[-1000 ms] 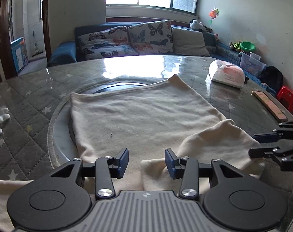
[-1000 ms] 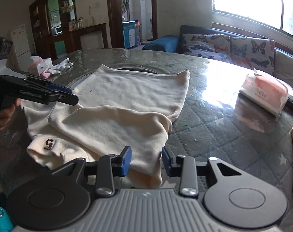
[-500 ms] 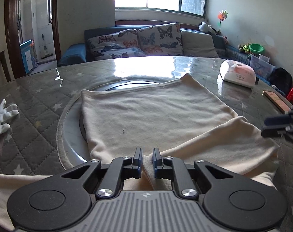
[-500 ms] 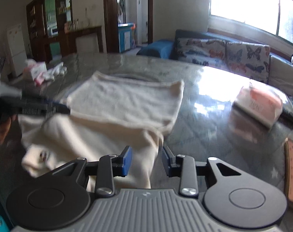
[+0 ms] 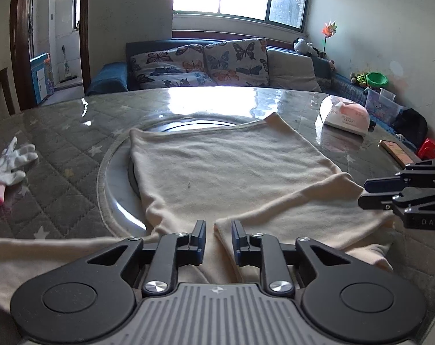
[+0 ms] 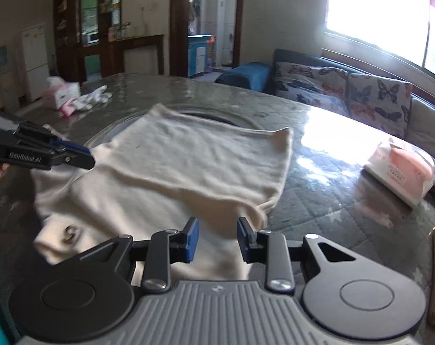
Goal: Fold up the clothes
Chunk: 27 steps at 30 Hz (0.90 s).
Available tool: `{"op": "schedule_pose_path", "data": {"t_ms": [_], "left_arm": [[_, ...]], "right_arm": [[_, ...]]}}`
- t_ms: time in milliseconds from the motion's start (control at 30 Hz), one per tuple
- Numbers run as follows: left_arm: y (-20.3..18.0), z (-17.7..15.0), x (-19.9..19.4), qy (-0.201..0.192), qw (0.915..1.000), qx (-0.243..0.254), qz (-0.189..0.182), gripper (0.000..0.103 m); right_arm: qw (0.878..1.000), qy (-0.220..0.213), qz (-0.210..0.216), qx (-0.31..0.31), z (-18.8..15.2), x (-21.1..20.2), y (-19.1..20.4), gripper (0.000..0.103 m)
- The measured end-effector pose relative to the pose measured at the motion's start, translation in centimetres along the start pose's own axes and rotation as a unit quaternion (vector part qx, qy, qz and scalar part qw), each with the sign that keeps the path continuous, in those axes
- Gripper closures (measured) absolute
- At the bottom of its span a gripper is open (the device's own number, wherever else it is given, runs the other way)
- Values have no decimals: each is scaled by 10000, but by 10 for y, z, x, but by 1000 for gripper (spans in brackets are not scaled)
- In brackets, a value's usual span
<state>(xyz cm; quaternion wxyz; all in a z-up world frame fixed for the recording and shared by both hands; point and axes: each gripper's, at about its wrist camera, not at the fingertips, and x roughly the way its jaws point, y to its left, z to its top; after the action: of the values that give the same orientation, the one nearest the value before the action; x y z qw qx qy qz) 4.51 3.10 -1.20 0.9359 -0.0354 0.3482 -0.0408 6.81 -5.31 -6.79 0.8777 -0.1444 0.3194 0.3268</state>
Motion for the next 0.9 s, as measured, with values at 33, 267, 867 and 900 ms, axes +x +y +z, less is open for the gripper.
{"op": "schedule_pose_path", "data": {"t_ms": [33,267,867,900], "left_arm": [[-1,-5,-1,47,10000,33,9,75],[24,-21,-30,-77,9992,-251,308,61],[161,-59,-75,-302,9462,-2256,2300,45],[164,-58,-74,-324,9452,-2300,2295,45]], "right_arm": [[10000,17,2,-35,0,-1,3,75],[9997,29,-20,-255,5,-8,28,75],[9954,26,542,-789,34,11,107,74],[9954,27,530,-792,35,11,107,74]]}}
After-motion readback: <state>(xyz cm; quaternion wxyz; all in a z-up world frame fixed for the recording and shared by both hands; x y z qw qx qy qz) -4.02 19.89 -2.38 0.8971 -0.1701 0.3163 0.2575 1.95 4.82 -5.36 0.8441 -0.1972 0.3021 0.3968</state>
